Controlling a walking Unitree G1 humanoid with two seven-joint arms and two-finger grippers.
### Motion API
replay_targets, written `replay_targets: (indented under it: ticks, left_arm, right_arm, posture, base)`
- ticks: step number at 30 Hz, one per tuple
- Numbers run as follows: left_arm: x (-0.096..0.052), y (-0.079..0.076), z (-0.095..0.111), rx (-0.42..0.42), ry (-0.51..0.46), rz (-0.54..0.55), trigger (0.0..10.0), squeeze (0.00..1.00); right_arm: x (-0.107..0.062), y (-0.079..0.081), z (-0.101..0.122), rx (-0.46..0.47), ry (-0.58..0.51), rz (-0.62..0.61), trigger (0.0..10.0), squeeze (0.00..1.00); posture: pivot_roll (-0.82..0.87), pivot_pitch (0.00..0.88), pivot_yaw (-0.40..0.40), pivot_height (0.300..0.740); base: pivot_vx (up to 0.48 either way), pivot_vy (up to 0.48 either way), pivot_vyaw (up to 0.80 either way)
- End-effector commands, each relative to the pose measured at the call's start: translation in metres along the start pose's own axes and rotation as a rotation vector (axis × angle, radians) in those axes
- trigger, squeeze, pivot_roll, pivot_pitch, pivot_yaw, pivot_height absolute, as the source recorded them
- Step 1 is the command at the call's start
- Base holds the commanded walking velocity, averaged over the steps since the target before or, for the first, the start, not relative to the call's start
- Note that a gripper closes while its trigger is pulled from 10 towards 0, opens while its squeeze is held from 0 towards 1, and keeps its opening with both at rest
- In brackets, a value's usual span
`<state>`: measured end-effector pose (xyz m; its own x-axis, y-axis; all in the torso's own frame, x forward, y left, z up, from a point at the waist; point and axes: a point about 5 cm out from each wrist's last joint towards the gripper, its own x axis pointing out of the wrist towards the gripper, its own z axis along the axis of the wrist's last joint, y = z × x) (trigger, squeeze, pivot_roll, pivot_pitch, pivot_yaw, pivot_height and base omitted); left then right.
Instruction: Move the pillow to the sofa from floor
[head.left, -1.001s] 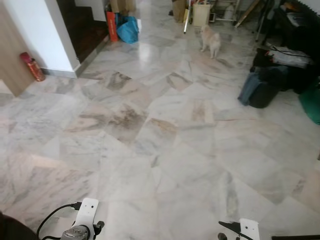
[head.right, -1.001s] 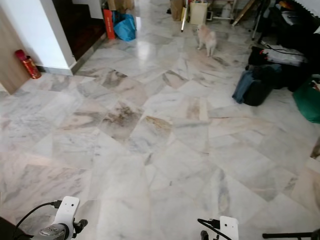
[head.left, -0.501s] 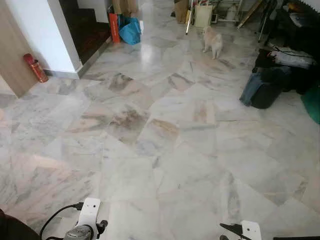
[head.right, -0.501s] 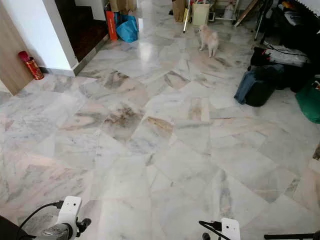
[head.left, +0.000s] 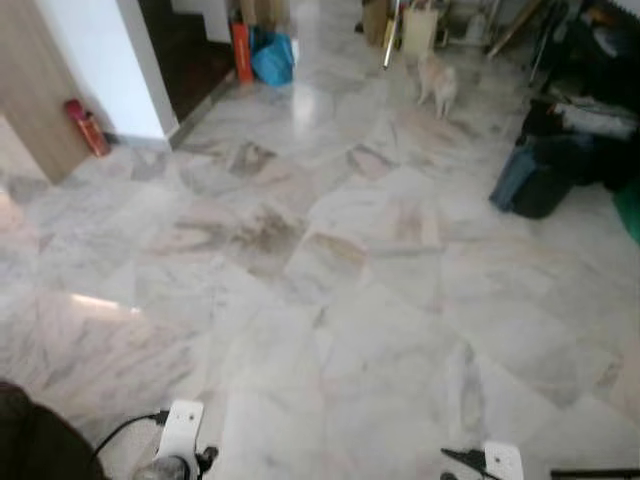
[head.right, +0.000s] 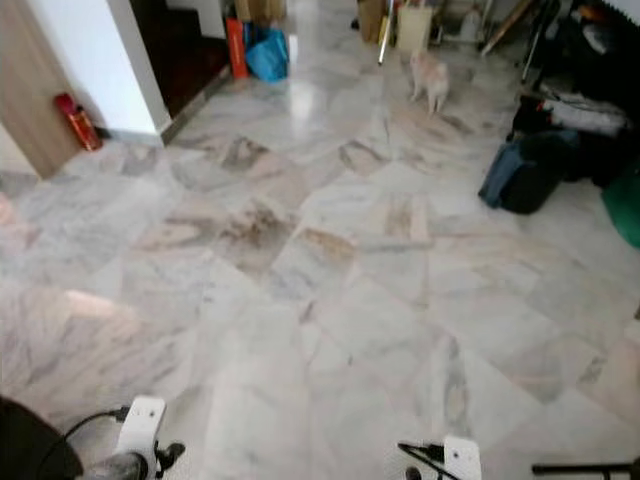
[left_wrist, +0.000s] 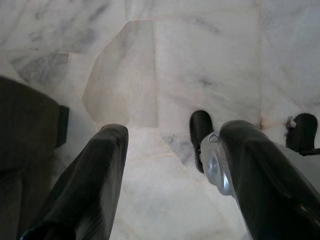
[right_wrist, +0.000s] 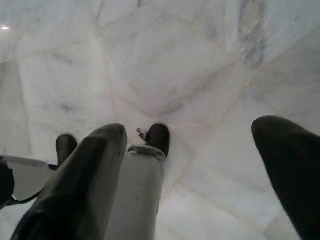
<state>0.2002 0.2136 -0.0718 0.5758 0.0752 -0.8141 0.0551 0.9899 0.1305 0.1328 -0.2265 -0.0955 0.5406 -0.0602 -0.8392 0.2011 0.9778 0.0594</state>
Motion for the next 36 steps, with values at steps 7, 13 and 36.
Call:
replay_targets:
  ticks: [7,13,36]
  left_arm:
    - [-0.0008,0.0011,-0.0049,0.002,0.012,-0.007,10.0,0.00]
    - [-0.0008,-0.0009,-0.0065,-0.001,0.017,-0.008,10.0,0.00]
    - [-0.0005,-0.0034,-0.0066,-0.020,0.021,-0.010,10.0,0.00]
  right_arm:
    - [-0.0012,-0.0007,-0.0051,-0.004,0.016,0.002,10.0,0.00]
    - [-0.0013,-0.0012,-0.0049,-0.006,0.015,0.004,10.0,0.00]
    - [-0.0012,-0.0025,-0.0027,-0.010,0.009,0.004,10.0,0.00]
  posture:
    - [0.14,0.000,-0.007,0.740]
    - [0.14,0.000,-0.012,0.740]
    - [0.13,0.000,-0.015,0.740]
  base:
    - [-0.299,0.000,0.00]
    - [-0.298,0.000,0.00]
    - [-0.305,0.000,0.00]
